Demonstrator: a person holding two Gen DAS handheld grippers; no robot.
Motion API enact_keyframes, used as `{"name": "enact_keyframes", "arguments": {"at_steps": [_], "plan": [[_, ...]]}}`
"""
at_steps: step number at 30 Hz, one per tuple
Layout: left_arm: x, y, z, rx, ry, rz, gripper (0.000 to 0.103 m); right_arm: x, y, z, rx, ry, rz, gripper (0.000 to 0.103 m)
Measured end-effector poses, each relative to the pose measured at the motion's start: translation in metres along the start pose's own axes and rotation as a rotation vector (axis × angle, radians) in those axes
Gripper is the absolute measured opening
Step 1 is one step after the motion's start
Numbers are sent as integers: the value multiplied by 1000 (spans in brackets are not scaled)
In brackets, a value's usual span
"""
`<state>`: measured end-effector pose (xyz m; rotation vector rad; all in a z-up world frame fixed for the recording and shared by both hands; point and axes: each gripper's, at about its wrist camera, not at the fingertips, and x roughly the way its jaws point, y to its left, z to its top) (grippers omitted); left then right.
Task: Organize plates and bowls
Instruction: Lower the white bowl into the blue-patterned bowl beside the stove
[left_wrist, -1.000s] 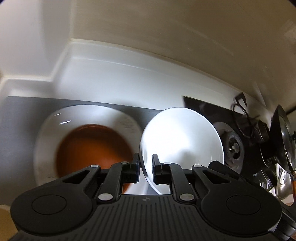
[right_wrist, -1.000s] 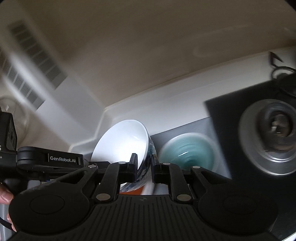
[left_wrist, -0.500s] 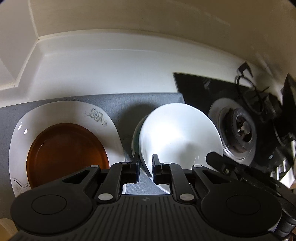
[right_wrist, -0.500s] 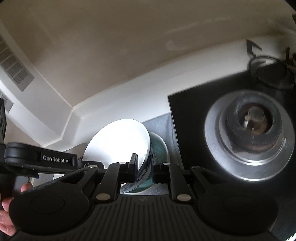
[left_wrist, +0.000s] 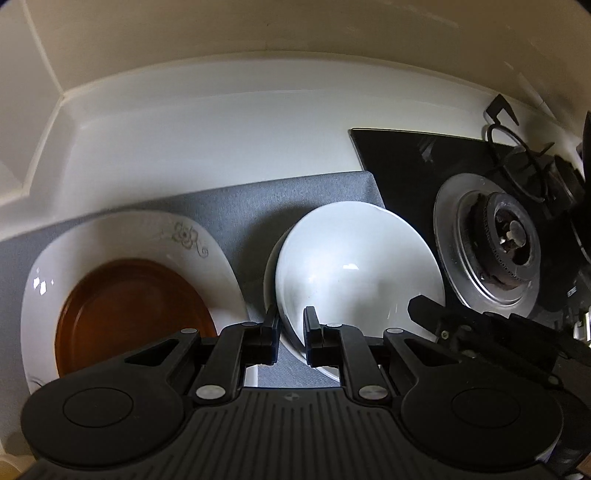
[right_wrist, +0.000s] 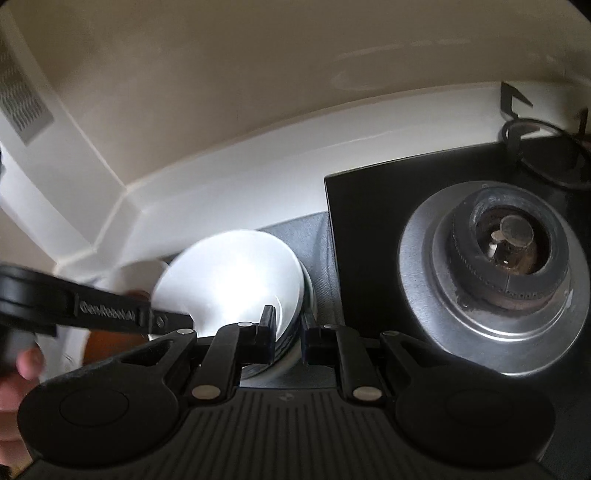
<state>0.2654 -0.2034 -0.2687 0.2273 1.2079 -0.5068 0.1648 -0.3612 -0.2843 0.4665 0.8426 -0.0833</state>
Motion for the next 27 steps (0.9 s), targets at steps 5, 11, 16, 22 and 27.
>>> {"name": "enact_keyframes", "arguments": {"at_steps": [5, 11, 16, 22, 27], "plan": [[1, 2, 2, 8, 1, -19, 14, 0, 0, -1, -18, -17, -4, 14], [0, 4, 0, 36, -2, -50, 17, 0, 1, -7, -82, -10, -16, 16], [-5, 9, 1, 45, -17, -58, 17, -9, 0, -6, -80, -31, 3, 17], [-1, 12, 6, 58, -27, -33, 19, -17, -24, -7, 67, -46, 62, 25], [9, 5, 9, 97, -35, -27, 23, -3, -39, -11, 195, -26, 147, 53]]}}
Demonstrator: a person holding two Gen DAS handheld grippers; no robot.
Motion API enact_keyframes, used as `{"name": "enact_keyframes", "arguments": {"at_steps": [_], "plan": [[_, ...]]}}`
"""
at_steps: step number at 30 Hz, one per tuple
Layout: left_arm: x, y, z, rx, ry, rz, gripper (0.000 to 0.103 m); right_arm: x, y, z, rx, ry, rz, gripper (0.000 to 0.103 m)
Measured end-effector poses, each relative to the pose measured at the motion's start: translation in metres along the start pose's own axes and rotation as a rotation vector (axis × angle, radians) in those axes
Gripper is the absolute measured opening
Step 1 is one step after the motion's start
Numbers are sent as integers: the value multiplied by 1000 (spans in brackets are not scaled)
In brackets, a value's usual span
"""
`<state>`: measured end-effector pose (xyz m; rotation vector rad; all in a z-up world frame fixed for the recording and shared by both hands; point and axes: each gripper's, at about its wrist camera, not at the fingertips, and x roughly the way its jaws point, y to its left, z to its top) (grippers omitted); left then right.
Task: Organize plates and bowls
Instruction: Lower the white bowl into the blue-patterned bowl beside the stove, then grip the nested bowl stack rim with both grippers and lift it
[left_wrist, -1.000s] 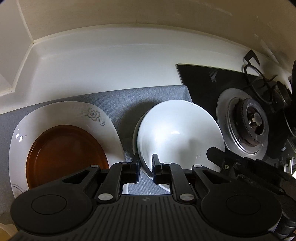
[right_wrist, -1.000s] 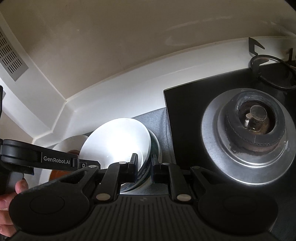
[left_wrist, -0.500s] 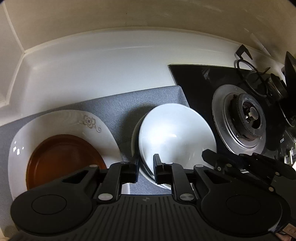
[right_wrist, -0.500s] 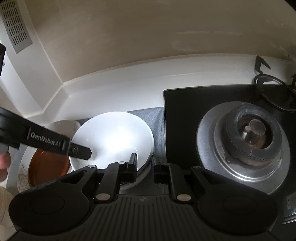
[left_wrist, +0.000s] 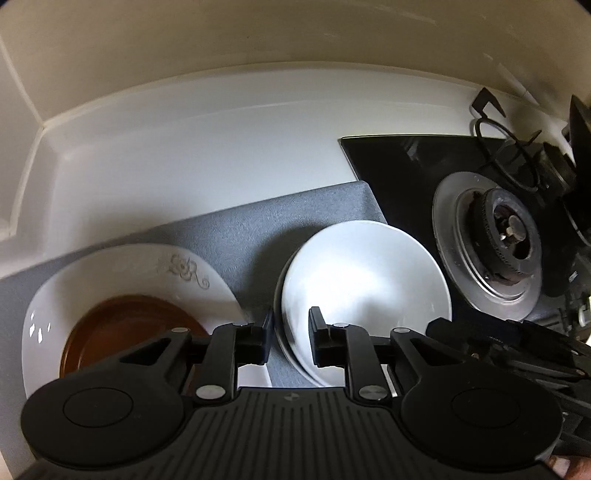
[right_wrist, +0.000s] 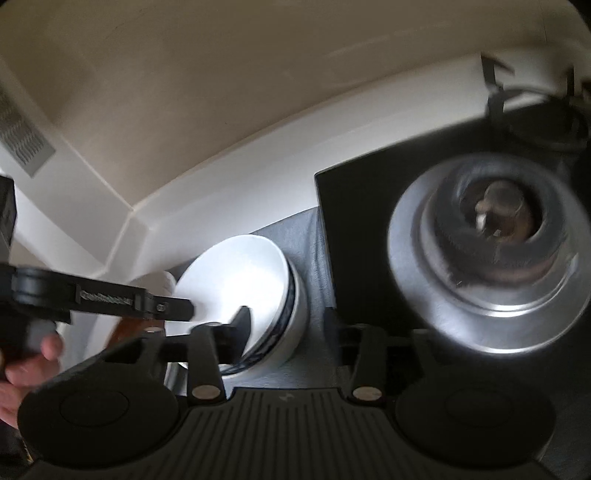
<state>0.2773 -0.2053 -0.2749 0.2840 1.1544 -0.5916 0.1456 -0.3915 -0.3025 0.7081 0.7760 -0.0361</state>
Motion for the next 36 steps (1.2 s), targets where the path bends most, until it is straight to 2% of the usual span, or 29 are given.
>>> {"name": "enact_keyframes", "arguments": {"at_steps": [5, 6, 7, 11, 13, 15, 17, 20, 23, 27, 31, 36], "plan": [[14, 6, 1, -21, 37, -29, 24, 23, 4, -5, 40, 47, 0, 51], [14, 5, -1, -5, 36, -26, 24, 23, 7, -5, 33, 46, -18, 45], [13, 3, -2, 19, 38, -20, 25, 22, 10, -5, 18, 53, -42, 35], [8, 2, -15, 25, 79, -75, 25, 12, 13, -5, -45, 91, -85, 30], [7, -2, -21, 53, 69, -91, 28, 6, 9, -7, -55, 94, -89, 31], [9, -7, -23, 61, 66, -95, 41, 6, 5, -8, -42, 100, -68, 33], [12, -11, -21, 50, 80, -96, 46, 12, 5, -6, -42, 116, -71, 36], [20, -17, -22, 57, 93, -70, 46, 22, 7, -8, -63, 126, -85, 40], [32, -18, -27, 46, 106, -61, 43, 24, 2, -12, -35, 115, -64, 42], [31, -13, -26, -22, 109, -65, 34, 21, 1, -15, -33, 110, -73, 37], [21, -15, -29, -36, 114, -51, 34, 11, -3, -16, 4, 104, -43, 33], [-1, -15, -34, -75, 104, -56, 34, -8, 12, -13, -12, 92, -52, 33]]}}
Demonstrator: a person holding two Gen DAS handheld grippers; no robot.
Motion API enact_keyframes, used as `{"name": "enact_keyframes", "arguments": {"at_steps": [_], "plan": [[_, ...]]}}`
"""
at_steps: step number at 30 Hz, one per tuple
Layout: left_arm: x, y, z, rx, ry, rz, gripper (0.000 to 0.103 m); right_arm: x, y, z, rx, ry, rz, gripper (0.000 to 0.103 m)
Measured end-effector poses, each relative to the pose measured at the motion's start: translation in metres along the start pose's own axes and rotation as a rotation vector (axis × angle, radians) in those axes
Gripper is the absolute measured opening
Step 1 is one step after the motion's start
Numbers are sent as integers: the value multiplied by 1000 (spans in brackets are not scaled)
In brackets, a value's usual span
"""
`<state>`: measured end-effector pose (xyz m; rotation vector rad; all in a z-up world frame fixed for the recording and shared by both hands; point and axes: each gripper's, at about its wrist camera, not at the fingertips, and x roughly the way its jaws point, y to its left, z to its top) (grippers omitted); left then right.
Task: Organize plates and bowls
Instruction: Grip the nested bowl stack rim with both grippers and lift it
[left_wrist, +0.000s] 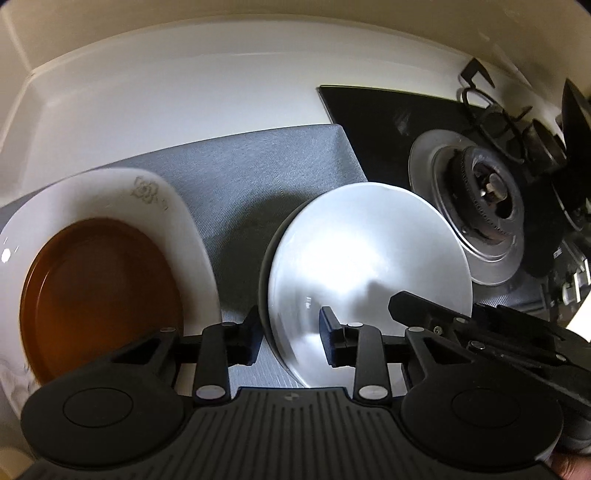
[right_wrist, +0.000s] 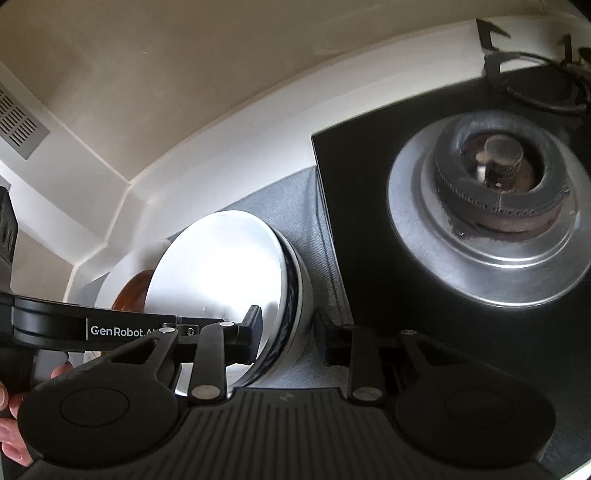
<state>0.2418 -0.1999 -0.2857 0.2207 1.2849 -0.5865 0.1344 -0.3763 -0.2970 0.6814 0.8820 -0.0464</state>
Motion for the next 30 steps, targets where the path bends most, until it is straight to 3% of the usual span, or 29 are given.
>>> {"name": "enact_keyframes", "arguments": {"at_steps": [8, 14, 30], "plan": [[-52, 27, -24, -146, -13, 4, 34, -28, 38, -4, -8, 23, 67, 33], [-100, 66, -55, -228, -48, 52, 34, -32, 94, -16, -100, 60, 145, 33], [-179, 209, -171, -582, -65, 184, 35, 14, 261, -81, -365, 318, 348, 33]]}}
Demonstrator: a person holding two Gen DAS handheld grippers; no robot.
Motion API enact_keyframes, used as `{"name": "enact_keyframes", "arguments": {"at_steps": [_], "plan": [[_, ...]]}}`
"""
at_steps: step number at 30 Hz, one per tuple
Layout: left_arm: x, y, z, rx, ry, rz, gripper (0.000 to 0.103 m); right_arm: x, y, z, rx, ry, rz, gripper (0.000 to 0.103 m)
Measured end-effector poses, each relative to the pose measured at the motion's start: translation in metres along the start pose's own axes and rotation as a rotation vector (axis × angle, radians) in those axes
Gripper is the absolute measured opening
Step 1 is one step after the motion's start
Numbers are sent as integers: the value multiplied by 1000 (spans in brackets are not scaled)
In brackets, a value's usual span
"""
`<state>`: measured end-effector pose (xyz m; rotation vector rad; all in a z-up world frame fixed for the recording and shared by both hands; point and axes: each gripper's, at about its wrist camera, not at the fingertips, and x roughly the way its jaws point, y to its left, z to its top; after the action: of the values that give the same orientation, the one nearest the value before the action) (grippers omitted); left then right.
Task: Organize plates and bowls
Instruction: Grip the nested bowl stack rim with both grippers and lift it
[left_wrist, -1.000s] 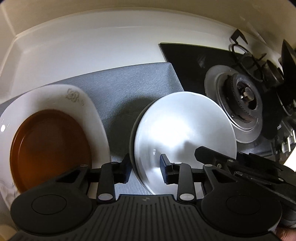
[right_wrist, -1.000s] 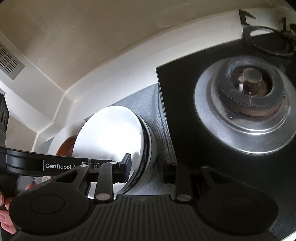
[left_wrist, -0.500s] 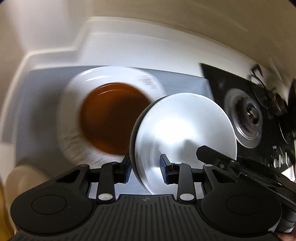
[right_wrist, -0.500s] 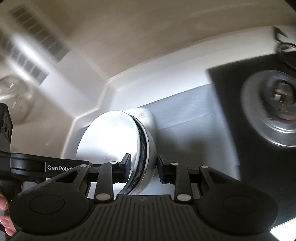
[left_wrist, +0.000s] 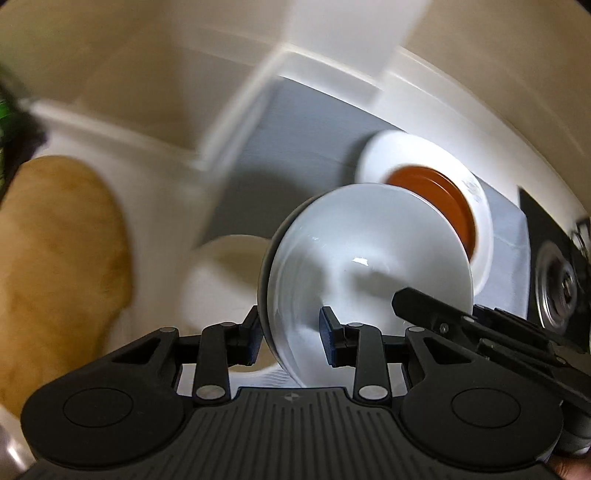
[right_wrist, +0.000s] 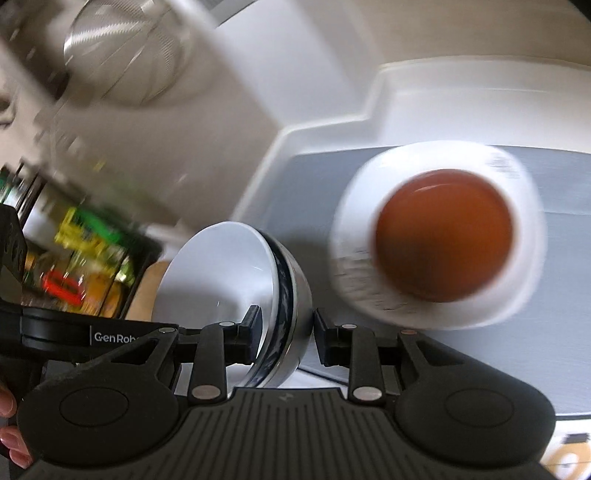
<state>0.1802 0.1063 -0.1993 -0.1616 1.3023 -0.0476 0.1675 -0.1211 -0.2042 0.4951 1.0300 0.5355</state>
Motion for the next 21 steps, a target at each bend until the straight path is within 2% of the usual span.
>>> {"name": "enact_keyframes", "arguments": {"at_steps": [4, 10, 21], "plan": [[-21, 24, 3, -34, -23, 28, 34, 10, 28, 5, -37, 24, 43, 33], [-45, 48, 6, -62, -53, 4, 34, 13, 58, 15, -106, -2, 57, 33], [6, 79, 1, -120, 59, -63, 34, 48, 50, -2, -89, 110, -1, 34]]}}
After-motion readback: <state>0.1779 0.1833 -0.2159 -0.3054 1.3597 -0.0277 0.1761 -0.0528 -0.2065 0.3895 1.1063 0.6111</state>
